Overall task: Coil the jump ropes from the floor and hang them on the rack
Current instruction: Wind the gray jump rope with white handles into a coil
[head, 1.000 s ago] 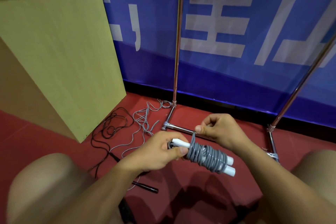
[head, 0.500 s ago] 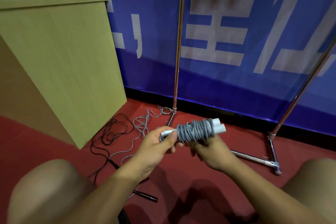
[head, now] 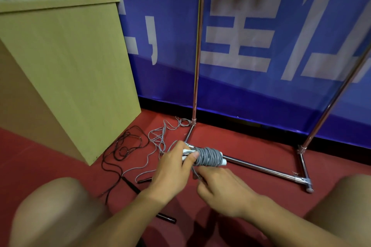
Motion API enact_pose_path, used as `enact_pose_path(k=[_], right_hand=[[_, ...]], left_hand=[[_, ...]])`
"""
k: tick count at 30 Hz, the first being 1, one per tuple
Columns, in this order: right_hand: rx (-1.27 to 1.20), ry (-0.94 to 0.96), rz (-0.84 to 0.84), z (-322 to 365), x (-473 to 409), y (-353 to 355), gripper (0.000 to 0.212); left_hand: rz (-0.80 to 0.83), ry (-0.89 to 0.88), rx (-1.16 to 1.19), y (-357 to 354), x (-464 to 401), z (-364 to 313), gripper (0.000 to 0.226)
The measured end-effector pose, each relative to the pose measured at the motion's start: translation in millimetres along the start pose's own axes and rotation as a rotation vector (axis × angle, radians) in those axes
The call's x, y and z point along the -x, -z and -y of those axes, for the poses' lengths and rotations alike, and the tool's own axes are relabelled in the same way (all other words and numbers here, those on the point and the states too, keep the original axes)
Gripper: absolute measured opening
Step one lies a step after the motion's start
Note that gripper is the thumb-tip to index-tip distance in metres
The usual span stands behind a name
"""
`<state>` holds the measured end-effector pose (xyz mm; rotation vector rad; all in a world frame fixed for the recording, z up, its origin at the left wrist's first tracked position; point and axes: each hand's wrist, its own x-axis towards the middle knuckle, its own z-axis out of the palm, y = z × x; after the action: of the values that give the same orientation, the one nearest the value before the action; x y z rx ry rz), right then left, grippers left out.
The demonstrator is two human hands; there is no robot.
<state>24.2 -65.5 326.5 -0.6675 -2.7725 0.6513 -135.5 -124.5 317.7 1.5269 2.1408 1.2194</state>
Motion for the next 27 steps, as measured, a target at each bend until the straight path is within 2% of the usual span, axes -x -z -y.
enact_pose_path(k=[3, 12, 15, 18, 21, 24, 27], right_hand=[[0.026, 0.008, -0.022, 2.8, 1.4, 7.6, 0.011], [0.114, -0.042, -0.178, -8.4, -1.5, 14.8, 0.035], [-0.017, -0.152, -0.211, -7.8, -2.5, 24.7, 0.048], [-0.133, -0.263, -0.199, -5.9, -4.5, 33.3, 0.037], [-0.297, -0.340, -0.195, -5.7, -4.7, 41.6, 0.030], [-0.472, -0.405, -0.172, -9.1, -4.2, 47.0, 0.029], [-0.772, -0.480, -0.135, -13.1, -4.8, 47.0, 0.026]], left_hand=[[-0.008, -0.003, -0.029, -0.3, -1.0, -1.1, 0.018], [0.034, 0.065, 0.045, 6.9, -8.3, -3.5, 0.018], [0.059, 0.055, 0.032, 7.3, -8.2, -2.8, 0.017], [0.134, 0.033, 0.004, 6.5, -6.4, -2.6, 0.019], [0.198, 0.016, -0.023, 5.6, -4.9, -2.0, 0.033], [0.223, -0.029, -0.009, 4.2, -2.9, -2.3, 0.027], [0.239, -0.063, -0.006, 4.3, -2.5, -0.7, 0.026]])
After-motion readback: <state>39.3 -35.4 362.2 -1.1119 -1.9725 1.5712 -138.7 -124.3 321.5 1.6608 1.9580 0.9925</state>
